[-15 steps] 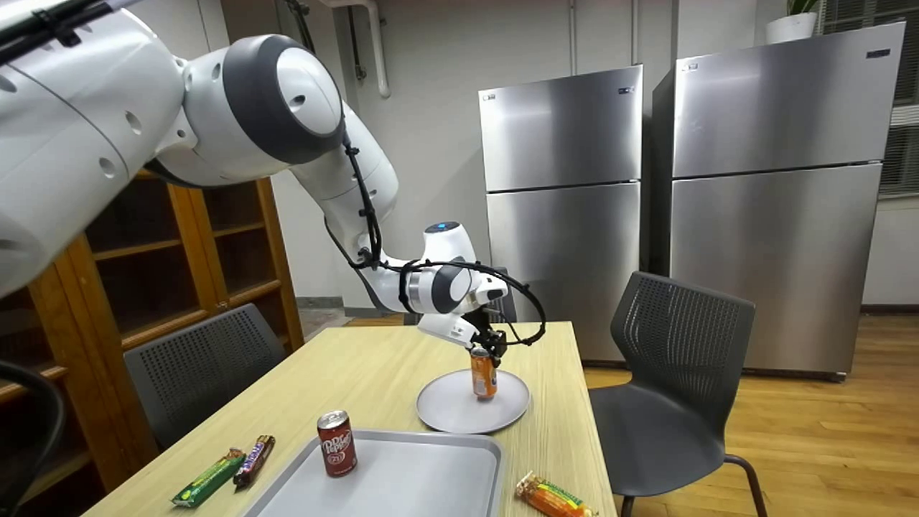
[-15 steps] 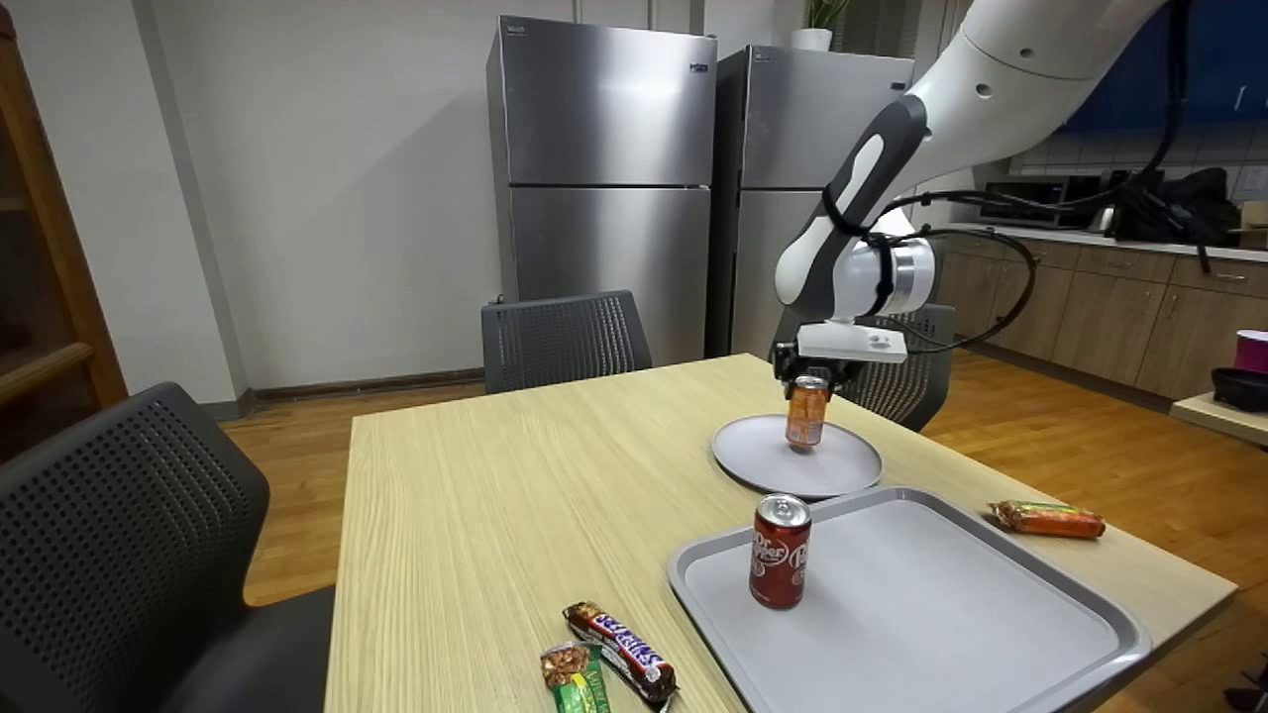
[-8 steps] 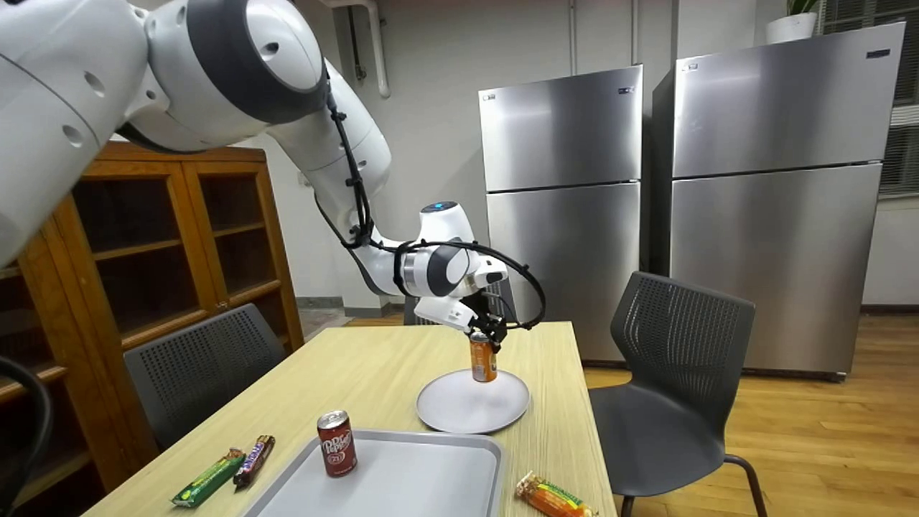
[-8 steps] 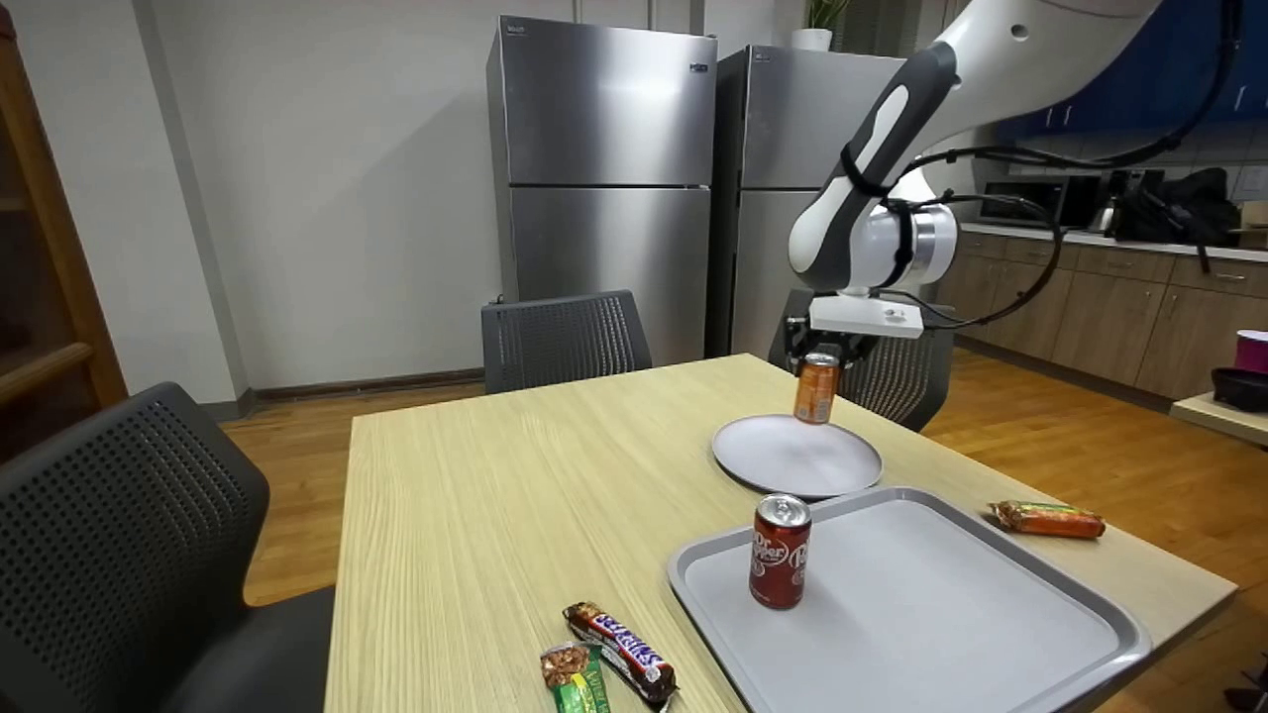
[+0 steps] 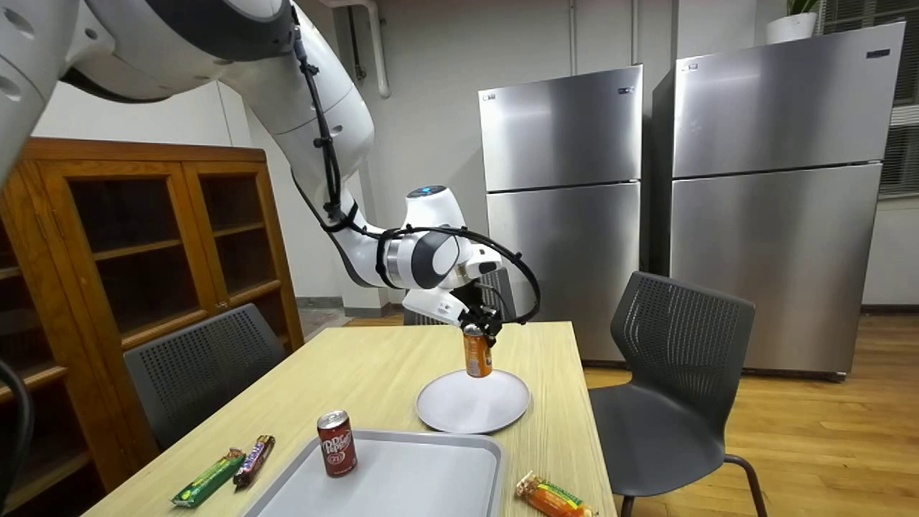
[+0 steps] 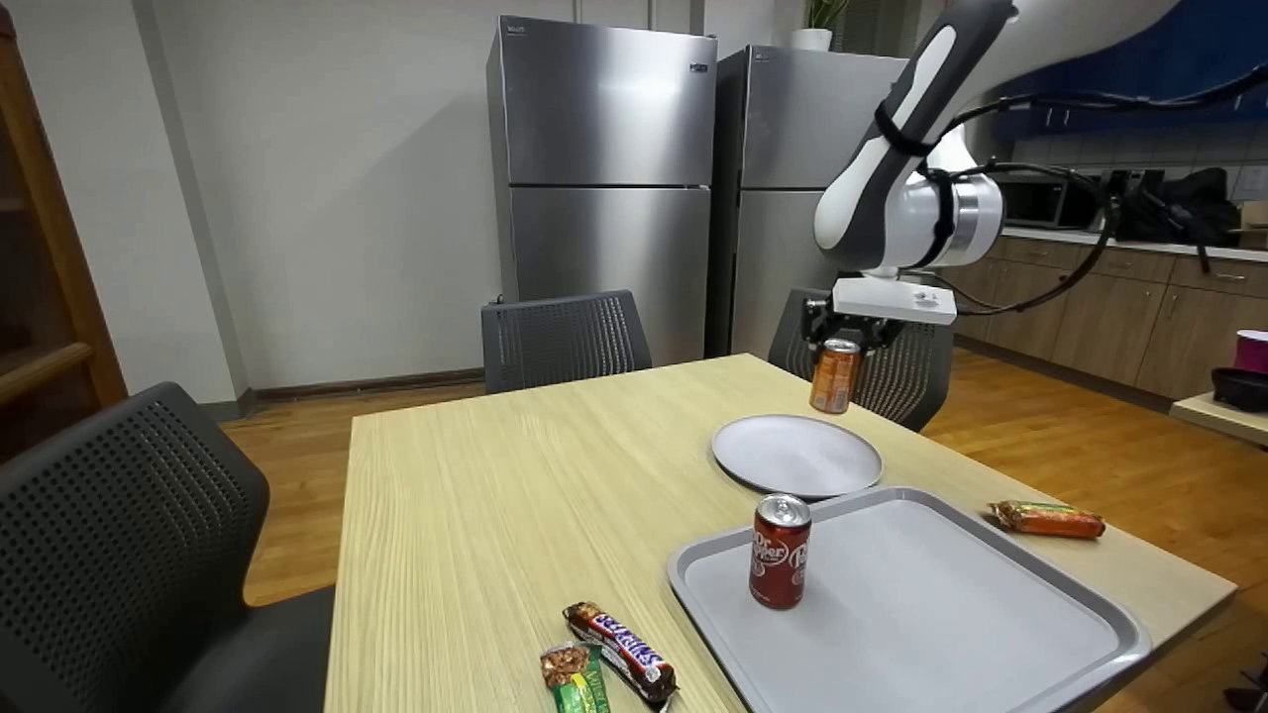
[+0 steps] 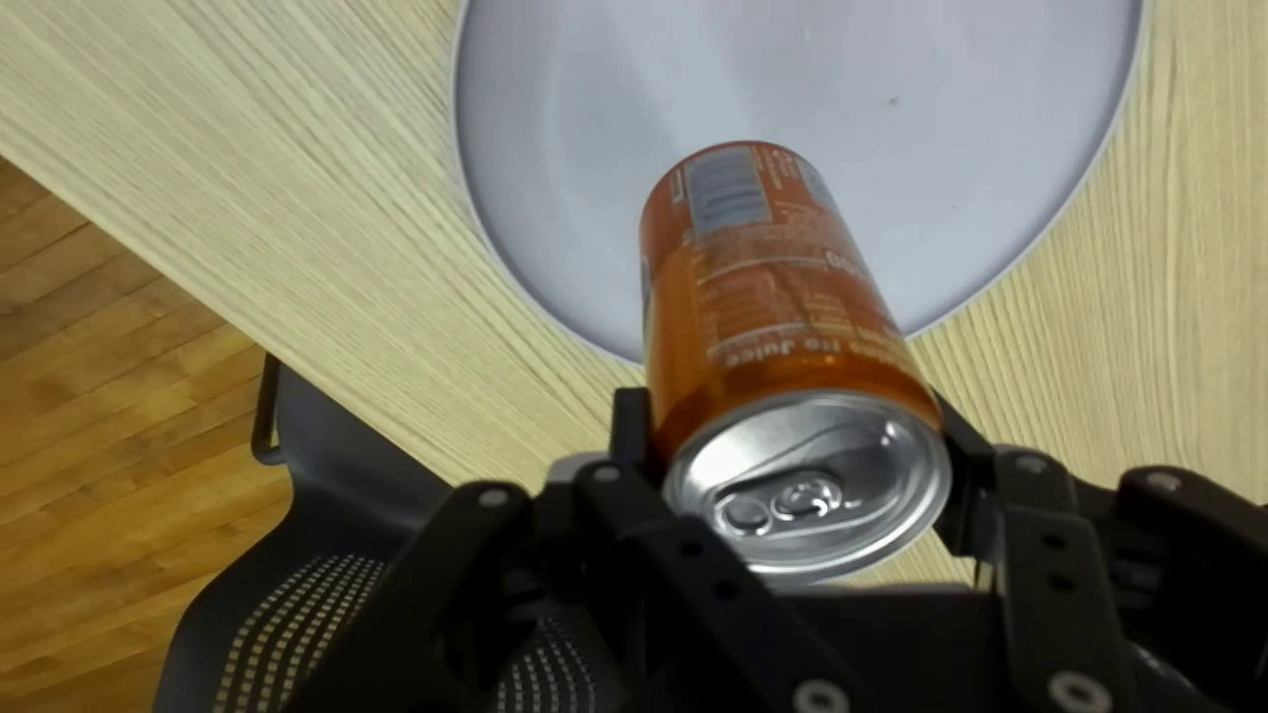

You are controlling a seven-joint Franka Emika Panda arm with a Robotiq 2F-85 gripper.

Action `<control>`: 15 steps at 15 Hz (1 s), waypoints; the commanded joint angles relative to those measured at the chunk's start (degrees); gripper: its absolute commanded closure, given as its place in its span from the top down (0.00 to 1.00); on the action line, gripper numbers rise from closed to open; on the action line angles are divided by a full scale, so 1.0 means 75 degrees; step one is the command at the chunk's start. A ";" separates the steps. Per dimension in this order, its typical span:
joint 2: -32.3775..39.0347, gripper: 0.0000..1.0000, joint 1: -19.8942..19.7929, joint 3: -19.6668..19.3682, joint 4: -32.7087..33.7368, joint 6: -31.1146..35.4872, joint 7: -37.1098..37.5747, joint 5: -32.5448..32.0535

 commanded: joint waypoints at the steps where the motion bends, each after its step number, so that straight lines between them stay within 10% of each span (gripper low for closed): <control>1: -0.0981 0.38 -0.0005 0.0022 -0.1188 0.0398 0.0051 -0.0020; 15: -0.2905 0.38 0.0030 0.0083 -0.4165 0.1216 -0.0026 -0.0014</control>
